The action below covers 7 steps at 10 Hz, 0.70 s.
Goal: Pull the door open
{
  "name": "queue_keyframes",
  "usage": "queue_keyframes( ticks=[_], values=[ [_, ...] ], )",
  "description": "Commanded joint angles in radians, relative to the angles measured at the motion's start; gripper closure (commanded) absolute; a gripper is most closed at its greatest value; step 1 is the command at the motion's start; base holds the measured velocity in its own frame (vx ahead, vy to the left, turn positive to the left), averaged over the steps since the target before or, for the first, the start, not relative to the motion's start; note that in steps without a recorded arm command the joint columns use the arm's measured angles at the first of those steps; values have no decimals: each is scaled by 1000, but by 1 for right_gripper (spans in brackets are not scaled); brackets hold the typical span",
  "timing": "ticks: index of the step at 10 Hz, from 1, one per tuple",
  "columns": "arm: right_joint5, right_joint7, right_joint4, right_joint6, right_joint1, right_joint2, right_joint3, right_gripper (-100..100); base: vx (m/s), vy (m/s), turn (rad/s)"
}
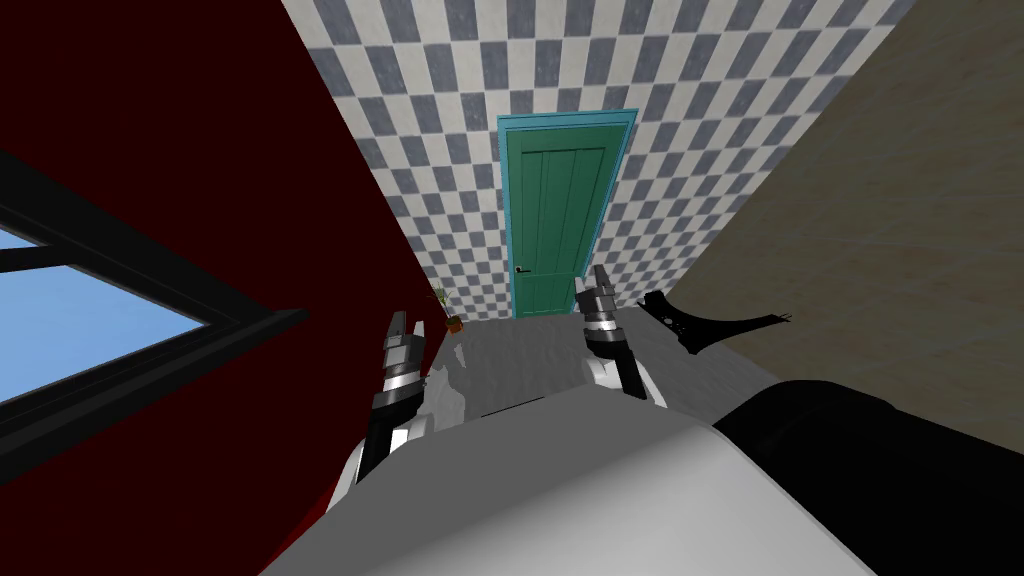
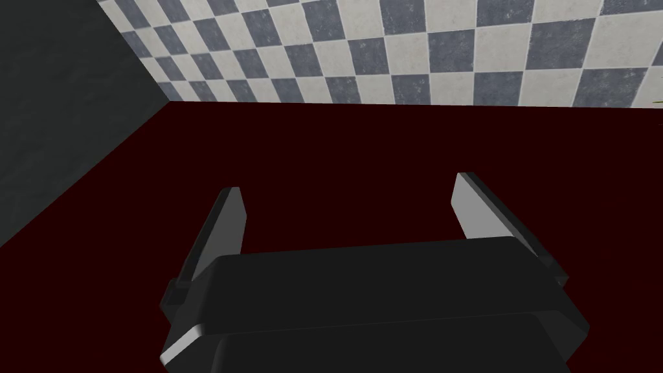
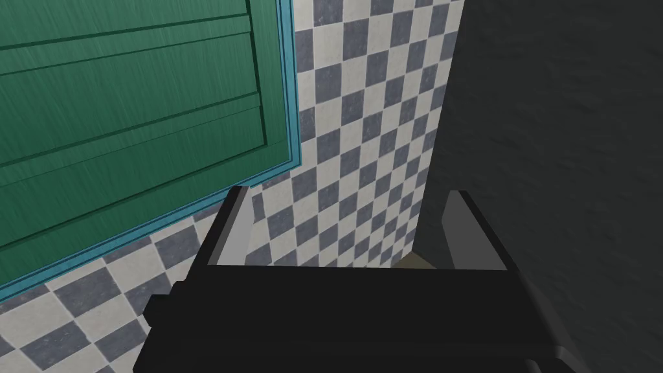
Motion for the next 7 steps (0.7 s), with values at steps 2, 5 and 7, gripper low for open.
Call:
queue_keyframes(
  ticks=[2,5,7],
  values=[
    [-4,3,49,-11,-18,-11,-5,-100,71,11,14],
    [-9,8,123,-29,-47,-26,-13,-100,110,-9,18],
    [-12,10,162,-38,-61,-33,-17,-100,97,-6,9]
  ],
)
